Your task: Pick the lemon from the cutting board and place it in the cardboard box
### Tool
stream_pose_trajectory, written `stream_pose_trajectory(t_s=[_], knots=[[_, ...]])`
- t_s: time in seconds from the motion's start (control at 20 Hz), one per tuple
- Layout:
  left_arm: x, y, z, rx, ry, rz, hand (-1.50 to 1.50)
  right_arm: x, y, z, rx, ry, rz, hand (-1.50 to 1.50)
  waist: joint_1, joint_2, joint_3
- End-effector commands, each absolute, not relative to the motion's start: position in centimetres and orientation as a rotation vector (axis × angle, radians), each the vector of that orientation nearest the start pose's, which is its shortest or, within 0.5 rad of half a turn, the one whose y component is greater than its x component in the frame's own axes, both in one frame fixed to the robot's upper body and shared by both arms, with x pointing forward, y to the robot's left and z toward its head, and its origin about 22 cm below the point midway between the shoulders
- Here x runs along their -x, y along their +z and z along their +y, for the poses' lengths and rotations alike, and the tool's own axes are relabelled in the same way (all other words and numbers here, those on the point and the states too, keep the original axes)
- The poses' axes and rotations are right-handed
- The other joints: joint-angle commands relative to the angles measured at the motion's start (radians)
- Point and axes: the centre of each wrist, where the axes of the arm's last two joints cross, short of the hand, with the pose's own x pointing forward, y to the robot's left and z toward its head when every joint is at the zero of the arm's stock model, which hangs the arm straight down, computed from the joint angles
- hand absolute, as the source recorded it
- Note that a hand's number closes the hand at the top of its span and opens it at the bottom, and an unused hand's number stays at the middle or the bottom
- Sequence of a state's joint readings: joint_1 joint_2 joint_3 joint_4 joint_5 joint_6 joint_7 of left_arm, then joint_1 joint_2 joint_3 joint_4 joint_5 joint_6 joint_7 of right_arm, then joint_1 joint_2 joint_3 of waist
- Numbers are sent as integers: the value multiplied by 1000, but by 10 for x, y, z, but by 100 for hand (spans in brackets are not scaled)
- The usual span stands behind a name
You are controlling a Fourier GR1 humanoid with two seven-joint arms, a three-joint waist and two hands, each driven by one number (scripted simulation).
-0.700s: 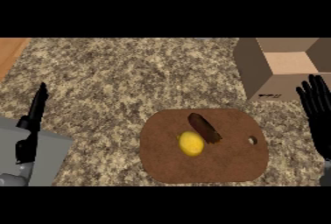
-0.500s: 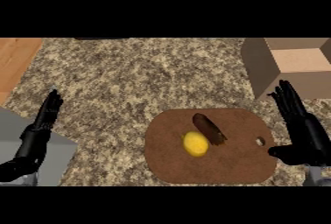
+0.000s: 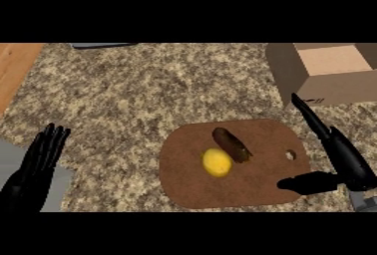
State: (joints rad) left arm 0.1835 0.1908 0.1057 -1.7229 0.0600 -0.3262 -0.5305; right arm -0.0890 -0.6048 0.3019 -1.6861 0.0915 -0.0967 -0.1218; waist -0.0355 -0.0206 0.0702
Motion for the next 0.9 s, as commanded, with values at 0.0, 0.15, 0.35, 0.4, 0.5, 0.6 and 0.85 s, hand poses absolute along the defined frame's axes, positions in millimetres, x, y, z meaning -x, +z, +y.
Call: stream_pose_trajectory(t_s=[0.0, 0.15, 0.35, 0.4, 0.5, 0.6, 0.85], knots=[[-194, 1, 305, 39, -391, -1772, 0, -244, 81, -270, 473, 1125, -1829, -150, -36, 23, -67], [-210, 3, 287, 8, -388, -1676, 0, -230, 90, -252, 580, 1264, -1860, -150, -55, 11, -72], [-231, 18, 266, 9, -422, -1611, 0, -207, 119, -228, 723, 1317, -1772, -150, -21, 8, -74], [-235, 16, 245, 11, -416, -1617, 0, -197, 123, -227, 699, 1379, -1685, -150, -24, 8, -74], [-254, 32, 240, 1, -419, -1603, 0, -176, 131, -212, 618, 1425, -1618, -150, -20, 10, -74], [-262, 44, 228, 30, -427, -1599, 0, -170, 142, -198, 621, 1433, -1529, -150, 6, 14, -74], [-286, 48, 220, 19, -449, -1594, 0, -150, 170, -168, 569, 1454, -1417, -150, 32, 22, -74]])
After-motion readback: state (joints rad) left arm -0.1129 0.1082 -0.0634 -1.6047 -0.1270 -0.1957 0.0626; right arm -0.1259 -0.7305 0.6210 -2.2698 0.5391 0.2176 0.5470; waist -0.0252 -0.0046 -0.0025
